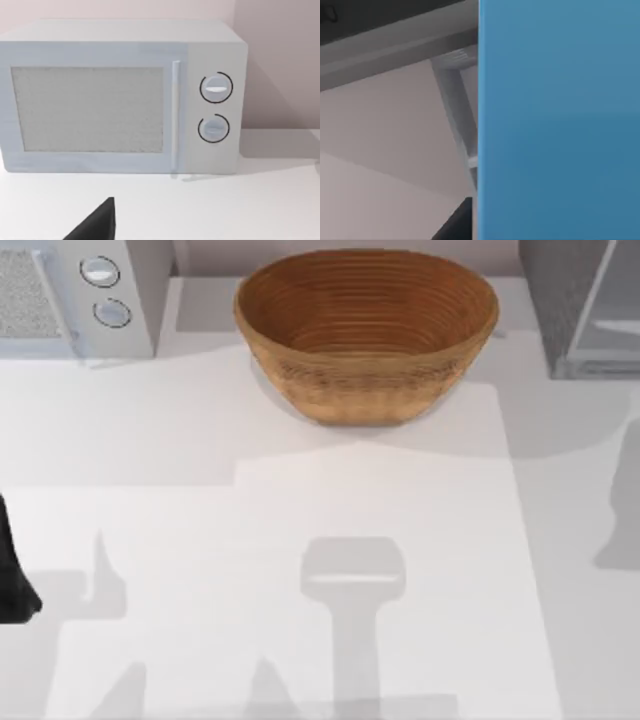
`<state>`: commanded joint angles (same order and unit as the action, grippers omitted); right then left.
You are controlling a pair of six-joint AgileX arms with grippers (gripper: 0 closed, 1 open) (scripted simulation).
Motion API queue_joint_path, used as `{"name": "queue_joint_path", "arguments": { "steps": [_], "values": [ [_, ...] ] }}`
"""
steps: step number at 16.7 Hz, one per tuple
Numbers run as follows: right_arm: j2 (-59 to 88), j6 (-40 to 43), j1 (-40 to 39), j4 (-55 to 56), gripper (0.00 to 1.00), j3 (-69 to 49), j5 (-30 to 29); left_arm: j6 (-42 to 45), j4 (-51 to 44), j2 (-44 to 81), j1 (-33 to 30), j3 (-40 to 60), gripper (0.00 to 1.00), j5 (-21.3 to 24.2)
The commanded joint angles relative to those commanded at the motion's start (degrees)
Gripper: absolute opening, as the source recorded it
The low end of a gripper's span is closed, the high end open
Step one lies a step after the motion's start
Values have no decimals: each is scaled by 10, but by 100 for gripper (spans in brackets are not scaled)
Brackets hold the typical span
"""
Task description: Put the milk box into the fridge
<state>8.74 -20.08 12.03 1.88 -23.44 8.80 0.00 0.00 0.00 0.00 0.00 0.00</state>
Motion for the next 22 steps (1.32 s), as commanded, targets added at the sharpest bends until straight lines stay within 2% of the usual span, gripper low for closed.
{"name": "queue_joint_path", "arguments": {
  "steps": [4, 7, 16, 22],
  "values": [
    [-59, 139, -84, -11, 0, 164, -60, 0, 0, 0, 0, 0, 100, 0],
    [-83, 192, -115, -18, 0, 224, -84, 0, 0, 0, 0, 0, 100, 0],
    [-79, 201, -117, -17, 0, 234, -88, 0, 0, 0, 0, 0, 100, 0],
    [73, 210, -88, 54, 0, 179, -79, 0, 0, 0, 0, 0, 100, 0]
  ]
}}
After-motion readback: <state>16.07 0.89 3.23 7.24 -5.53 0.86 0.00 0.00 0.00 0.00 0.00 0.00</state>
